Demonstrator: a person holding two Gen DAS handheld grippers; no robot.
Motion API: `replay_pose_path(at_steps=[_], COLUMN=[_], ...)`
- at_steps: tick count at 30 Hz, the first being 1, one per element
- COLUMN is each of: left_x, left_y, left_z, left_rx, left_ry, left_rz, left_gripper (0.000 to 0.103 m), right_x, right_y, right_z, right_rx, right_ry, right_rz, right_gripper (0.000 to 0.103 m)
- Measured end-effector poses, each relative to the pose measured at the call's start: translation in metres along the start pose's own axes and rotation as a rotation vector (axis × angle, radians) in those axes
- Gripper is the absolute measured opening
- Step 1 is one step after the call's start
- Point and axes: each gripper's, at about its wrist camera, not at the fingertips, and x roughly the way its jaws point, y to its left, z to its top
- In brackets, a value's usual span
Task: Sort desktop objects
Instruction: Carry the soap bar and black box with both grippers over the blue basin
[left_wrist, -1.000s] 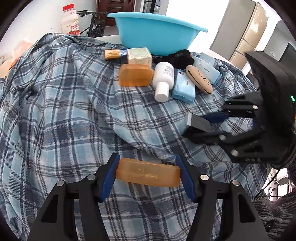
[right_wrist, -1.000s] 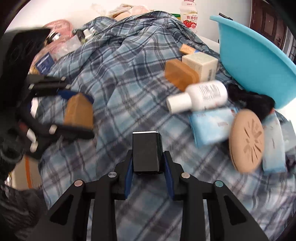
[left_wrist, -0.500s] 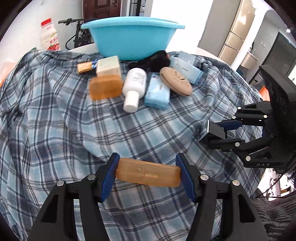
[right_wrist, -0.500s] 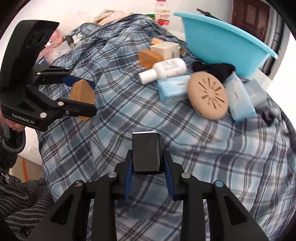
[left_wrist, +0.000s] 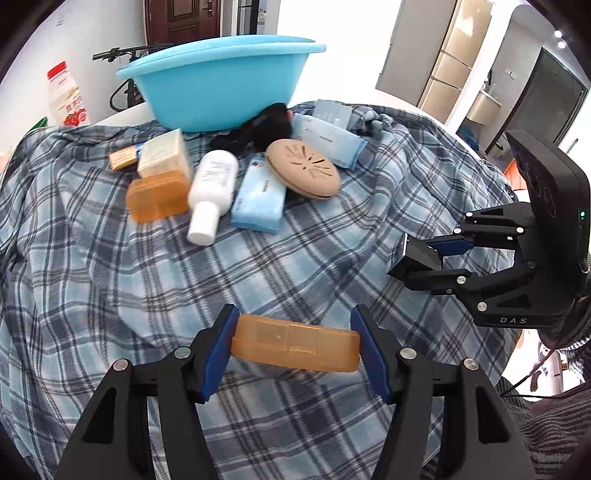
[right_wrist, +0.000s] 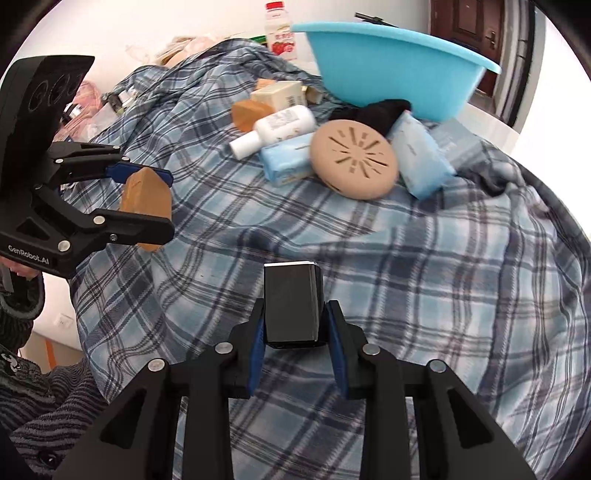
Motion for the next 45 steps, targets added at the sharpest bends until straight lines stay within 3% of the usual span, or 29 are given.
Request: replay_pose_path(at_steps=[17,29,45], left_x=[0.006,-0.01,-0.058], left_y=[-0.013,-0.015,-0.017], left_z=[0.006,0.019,0.067], left_rx=[0.023,0.053,0.1], left_ry=[0.008,-0.024,-0.163], left_rz=[-0.013,-0.005,0.027], left_gripper=[0.065,0.065,0.065], right_x=[-0.013,-0.044,-0.091], right_y=[-0.007,-0.007,0.0], right_z=[-0.006,0.014,0.041], right_rx=[0.02,0.034,-0.01], right_ry=[-0.02,-0.126,-0.243], right_rz=[-0.01,-0.017,-0.059], right_gripper=[0.029,0.029,0.029])
